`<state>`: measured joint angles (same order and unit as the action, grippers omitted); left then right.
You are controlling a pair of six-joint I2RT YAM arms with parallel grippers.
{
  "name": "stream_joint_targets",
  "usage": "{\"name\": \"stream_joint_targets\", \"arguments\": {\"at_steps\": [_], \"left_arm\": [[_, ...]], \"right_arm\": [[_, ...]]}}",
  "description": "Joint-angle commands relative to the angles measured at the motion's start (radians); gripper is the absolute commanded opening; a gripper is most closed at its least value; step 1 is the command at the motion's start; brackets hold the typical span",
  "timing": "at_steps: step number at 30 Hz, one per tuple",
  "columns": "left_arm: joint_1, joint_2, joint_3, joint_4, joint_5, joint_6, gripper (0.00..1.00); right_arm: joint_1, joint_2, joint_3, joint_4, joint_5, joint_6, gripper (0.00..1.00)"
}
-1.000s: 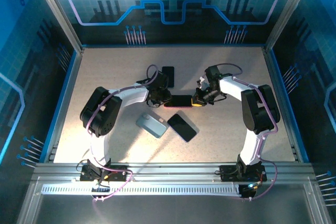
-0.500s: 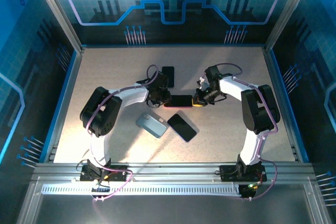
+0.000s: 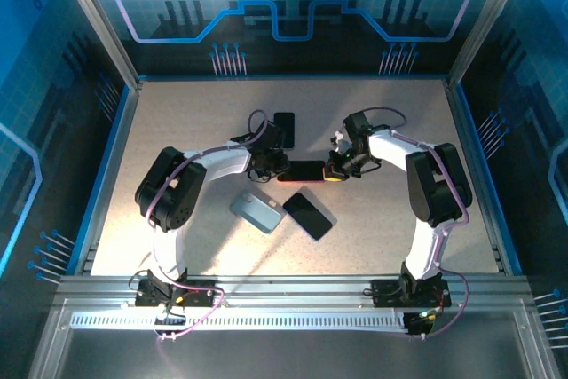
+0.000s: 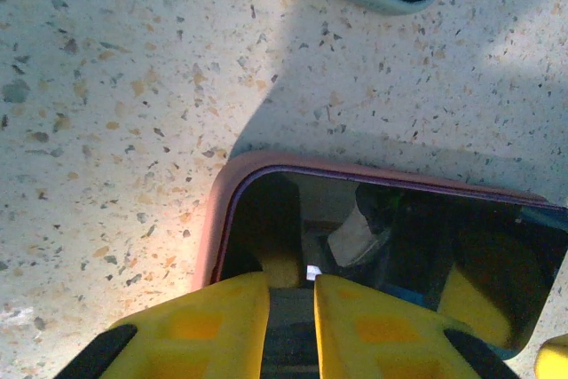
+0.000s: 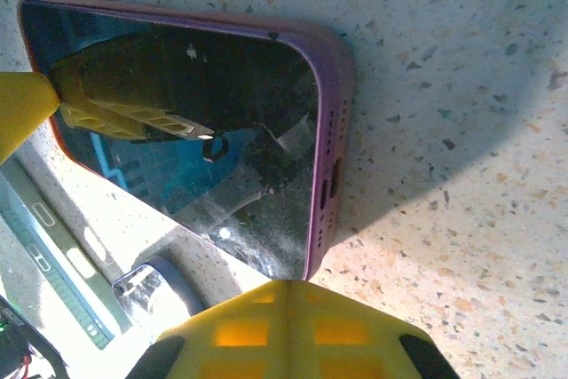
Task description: Put the phone into the phone case
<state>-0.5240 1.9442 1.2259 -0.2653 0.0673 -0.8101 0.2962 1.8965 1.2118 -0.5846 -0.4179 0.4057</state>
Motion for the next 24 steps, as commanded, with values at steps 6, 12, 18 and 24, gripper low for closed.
{"name": "stream_joint_targets", "arguments": {"at_steps": [6, 12, 18, 24], "left_arm": [[-0.004, 0.0, -0.034, -0.069, -0.023, 0.02, 0.23], [-0.005, -0.002, -0.034, -0.071, -0.026, 0.021, 0.23], [-0.004, 0.002, -0.032, -0.075, -0.025, 0.023, 0.23], [-0.005, 0.002, -0.031, -0.076, -0.025, 0.023, 0.23]], "right_arm": [[0.034, 0.06, 0.022, -0.035, 0.066, -0.035, 0.0], [0.062, 0.09, 0.015, -0.04, 0.105, -0.042, 0.0], [0.099, 0.124, 0.002, -0.046, 0.138, -0.051, 0.0], [0.136, 0.149, -0.011, -0.052, 0.183, -0.062, 0.0]]}}
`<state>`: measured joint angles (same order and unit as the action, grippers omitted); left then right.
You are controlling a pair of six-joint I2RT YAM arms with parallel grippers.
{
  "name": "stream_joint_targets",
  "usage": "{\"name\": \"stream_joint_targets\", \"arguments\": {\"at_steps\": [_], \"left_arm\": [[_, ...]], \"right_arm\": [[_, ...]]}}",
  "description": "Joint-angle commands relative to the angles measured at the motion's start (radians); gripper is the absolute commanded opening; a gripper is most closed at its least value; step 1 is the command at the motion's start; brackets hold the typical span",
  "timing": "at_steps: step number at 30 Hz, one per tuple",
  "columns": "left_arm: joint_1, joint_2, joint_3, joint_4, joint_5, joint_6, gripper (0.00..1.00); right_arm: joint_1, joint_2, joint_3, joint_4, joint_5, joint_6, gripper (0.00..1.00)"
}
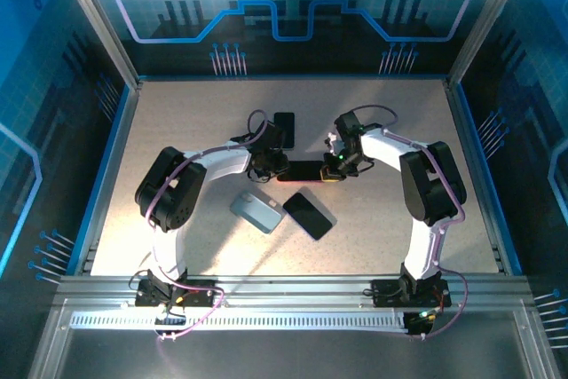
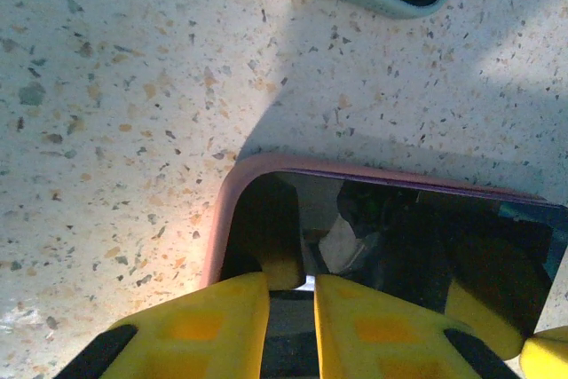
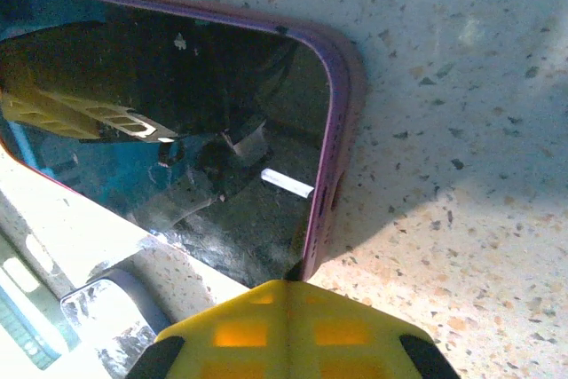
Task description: Put the phone into the phone case
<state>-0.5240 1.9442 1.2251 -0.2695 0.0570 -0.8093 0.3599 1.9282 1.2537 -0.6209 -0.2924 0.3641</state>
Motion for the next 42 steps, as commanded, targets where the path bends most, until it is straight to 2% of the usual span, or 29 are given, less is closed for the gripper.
{"name": "stream_joint_targets", "arguments": {"at_steps": [1, 21, 42], "left_arm": [[-0.004, 0.002, -0.03, -0.072, -0.015, 0.022, 0.23], [-0.004, 0.002, -0.038, -0.066, -0.016, 0.02, 0.23], [-0.004, 0.019, -0.047, -0.058, -0.011, 0.015, 0.23]], "right_arm": [[0.076, 0.123, -0.055, -0.015, 0.058, -0.022, 0.0], [0.152, 0.226, -0.155, 0.029, 0.099, -0.028, 0.0], [0.195, 0.308, -0.155, 0.03, 0.095, -0.002, 0.0]]}}
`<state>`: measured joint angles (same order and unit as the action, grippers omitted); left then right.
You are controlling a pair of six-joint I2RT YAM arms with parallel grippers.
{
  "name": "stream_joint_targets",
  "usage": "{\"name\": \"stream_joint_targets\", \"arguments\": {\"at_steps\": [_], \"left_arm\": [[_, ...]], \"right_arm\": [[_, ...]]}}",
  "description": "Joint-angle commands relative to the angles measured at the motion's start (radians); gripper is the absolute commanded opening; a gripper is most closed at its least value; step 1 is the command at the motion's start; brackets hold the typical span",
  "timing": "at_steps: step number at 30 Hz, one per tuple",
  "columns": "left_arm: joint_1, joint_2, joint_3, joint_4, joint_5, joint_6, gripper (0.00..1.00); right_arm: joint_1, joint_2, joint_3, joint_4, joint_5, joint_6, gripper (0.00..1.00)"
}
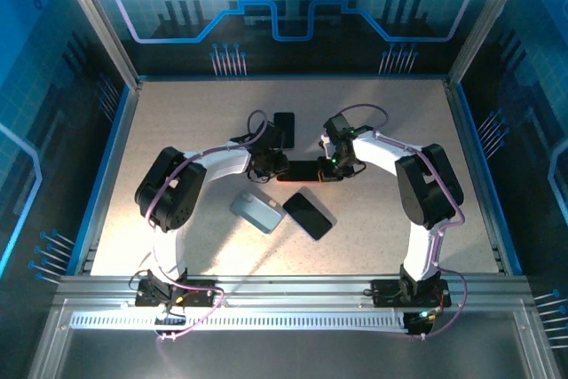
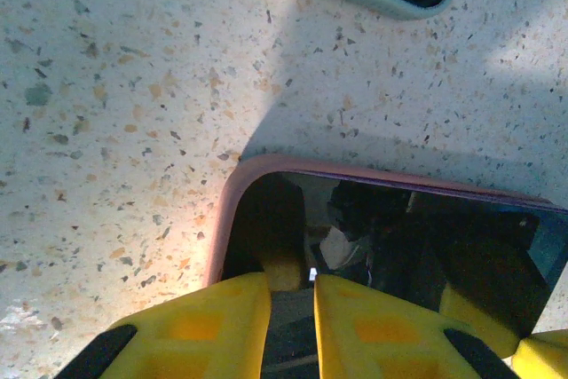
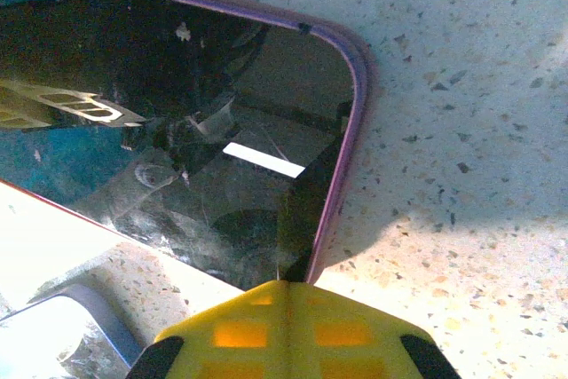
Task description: Put the phone into the phone case
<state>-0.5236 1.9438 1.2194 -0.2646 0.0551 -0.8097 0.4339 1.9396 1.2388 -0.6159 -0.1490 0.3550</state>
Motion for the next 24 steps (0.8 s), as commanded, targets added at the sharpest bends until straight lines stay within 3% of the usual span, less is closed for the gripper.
{"name": "stream_joint_targets", "arguments": {"at_steps": [1, 17, 24], "left_arm": [[-0.005, 0.02, -0.043, -0.06, -0.008, 0.014, 0.23], [0.02, 0.035, -0.067, -0.041, 0.011, 0.004, 0.23], [0.03, 0.029, -0.077, -0.042, 0.013, 0.011, 0.23]], "right_arm": [[0.121, 0.3, -0.14, 0.026, -0.051, 0.008, 0.0], [0.124, 0.344, -0.149, 0.05, -0.088, 0.012, 0.0], [0.124, 0.282, -0.171, 0.058, -0.07, 0.019, 0.0]]}}
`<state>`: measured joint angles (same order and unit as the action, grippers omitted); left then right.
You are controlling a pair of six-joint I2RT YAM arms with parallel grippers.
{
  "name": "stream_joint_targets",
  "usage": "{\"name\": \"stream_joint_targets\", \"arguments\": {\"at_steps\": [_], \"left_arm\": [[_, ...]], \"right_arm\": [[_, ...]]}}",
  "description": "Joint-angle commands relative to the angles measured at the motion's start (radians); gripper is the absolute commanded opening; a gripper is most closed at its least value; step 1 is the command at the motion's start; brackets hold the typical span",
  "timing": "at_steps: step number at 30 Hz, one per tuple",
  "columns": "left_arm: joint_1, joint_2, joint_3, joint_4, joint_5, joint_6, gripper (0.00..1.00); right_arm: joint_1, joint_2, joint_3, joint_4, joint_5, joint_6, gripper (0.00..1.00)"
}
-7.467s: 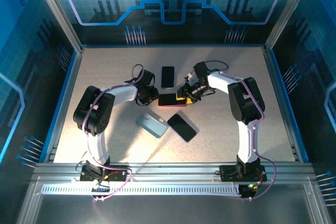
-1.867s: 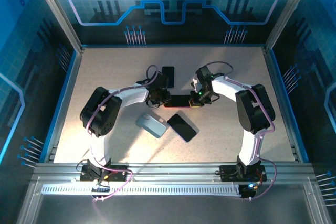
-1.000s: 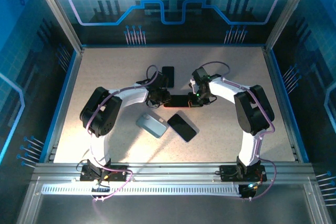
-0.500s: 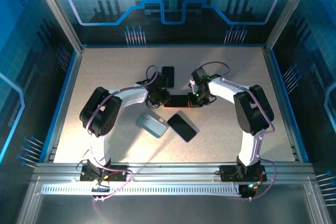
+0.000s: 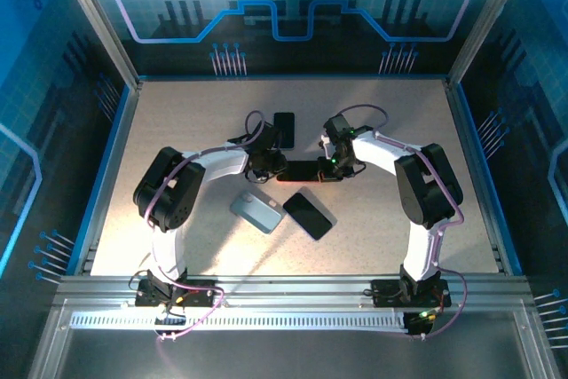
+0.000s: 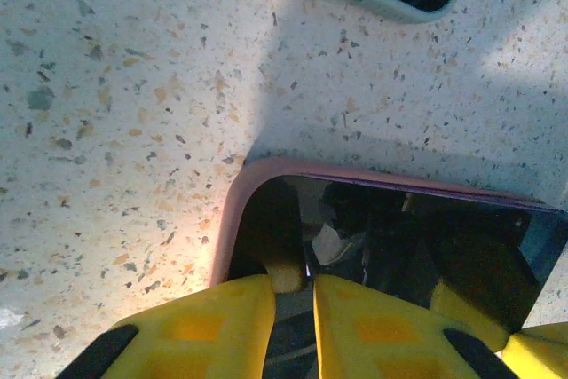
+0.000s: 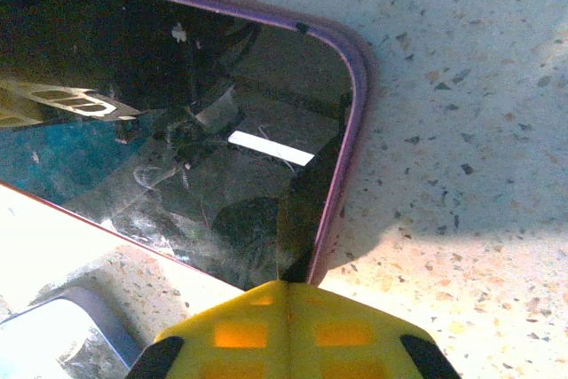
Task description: Put the phone into the phone case
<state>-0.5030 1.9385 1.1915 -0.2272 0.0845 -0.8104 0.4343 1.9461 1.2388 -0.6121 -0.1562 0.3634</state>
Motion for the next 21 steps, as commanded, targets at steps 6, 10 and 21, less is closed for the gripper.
{"name": "stream_joint_targets", "arguments": {"at_steps": [6, 10, 21], "left_arm": [[0.01, 0.028, -0.049, -0.085, -0.023, 0.014, 0.23], [0.008, 0.029, -0.053, -0.087, -0.036, 0.016, 0.22], [0.007, 0.031, -0.055, -0.095, -0.048, 0.025, 0.23]], "right_arm": [[0.108, 0.086, -0.11, -0.026, -0.029, 0.004, 0.0], [0.071, -0.026, -0.021, -0.093, -0.018, -0.009, 0.0], [0.0, -0.115, 0.127, -0.158, -0.049, -0.022, 0.0]]}}
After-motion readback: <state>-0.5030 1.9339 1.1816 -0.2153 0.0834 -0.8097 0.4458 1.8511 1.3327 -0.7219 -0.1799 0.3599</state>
